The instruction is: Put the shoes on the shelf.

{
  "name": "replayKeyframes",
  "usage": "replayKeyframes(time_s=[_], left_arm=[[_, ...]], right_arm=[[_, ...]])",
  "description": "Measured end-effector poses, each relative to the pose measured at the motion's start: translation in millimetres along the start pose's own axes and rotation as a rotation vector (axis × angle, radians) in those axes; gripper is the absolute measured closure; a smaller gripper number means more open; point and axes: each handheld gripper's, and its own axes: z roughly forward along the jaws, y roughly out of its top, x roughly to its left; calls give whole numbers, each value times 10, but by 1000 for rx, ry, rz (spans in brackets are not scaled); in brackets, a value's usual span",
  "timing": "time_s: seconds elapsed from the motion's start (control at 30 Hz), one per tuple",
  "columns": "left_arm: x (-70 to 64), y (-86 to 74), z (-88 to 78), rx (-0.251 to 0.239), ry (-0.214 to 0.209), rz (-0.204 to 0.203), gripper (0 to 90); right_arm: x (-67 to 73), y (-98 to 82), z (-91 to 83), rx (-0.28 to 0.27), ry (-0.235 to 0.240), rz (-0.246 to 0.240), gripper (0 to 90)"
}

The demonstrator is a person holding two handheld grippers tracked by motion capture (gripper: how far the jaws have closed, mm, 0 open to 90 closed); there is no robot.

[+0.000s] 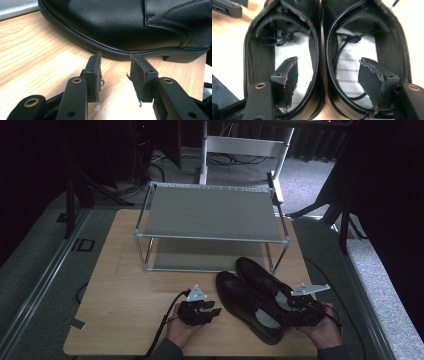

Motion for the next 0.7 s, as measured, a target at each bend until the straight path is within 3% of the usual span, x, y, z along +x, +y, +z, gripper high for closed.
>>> replayKeyframes(time_s=[0.2, 0.43, 0.53, 0.7], left_arm=[[-5, -13, -4, 4, -4, -3, 611], [-5, -16, -5, 3, -6, -6, 611], [-7, -16, -11, -2, -6, -7, 611], [-7, -19, -12, -3, -8, -8, 611]], right_arm=[[25, -20, 133, 77, -12, -10, 324], [38, -8, 156, 118, -60, -18, 379], [39, 5, 170, 136, -59, -24, 409], [50, 30, 213, 164, -53, -33, 568]])
